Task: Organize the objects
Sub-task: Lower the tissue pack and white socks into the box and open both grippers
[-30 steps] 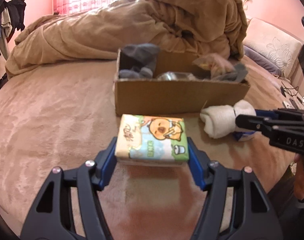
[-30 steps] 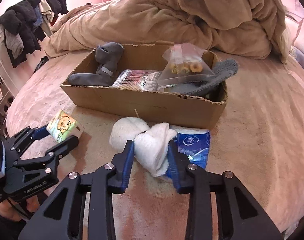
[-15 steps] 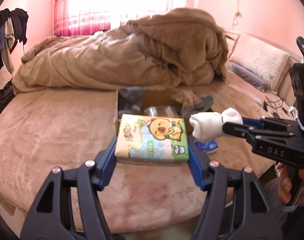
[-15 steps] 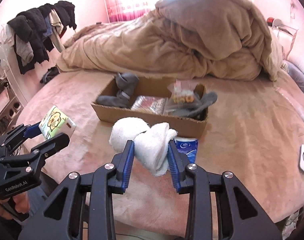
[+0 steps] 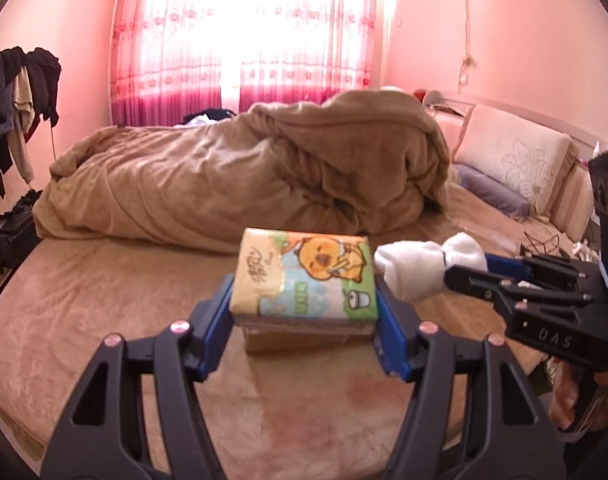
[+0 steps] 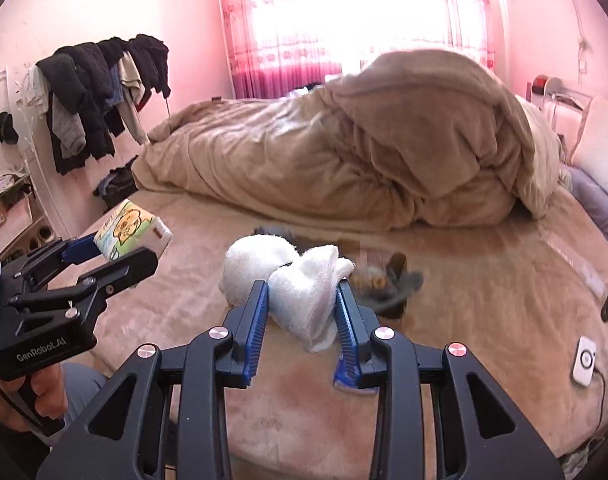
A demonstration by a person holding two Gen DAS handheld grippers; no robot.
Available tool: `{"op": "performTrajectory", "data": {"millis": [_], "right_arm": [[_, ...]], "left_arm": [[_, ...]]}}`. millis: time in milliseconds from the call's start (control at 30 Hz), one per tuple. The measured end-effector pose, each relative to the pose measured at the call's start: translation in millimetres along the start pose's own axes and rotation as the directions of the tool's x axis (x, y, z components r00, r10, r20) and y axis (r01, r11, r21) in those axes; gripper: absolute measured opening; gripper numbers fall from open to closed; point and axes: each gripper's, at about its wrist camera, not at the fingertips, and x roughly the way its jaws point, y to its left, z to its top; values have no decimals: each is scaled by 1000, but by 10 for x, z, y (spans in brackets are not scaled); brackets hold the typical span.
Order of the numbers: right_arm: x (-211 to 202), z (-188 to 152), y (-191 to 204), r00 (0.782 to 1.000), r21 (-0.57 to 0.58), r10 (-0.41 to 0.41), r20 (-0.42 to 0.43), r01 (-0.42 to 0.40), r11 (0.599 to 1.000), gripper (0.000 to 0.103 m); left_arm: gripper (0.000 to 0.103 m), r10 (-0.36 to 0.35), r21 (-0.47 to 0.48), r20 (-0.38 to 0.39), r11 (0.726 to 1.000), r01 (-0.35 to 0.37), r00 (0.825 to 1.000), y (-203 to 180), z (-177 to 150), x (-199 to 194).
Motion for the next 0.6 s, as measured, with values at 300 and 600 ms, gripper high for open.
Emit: {"op": "performTrajectory", "data": {"millis": [300, 600], "right_arm": [[40, 367, -26, 999, -14, 8, 51, -7, 1000, 35], [449, 558, -168, 999, 7, 31, 33, -31, 999, 35]], "left_arm": [[65, -2, -35, 14, 999, 2, 1000, 225, 390, 177], [65, -8, -47, -41, 999, 6, 999, 364, 468, 741]]}}
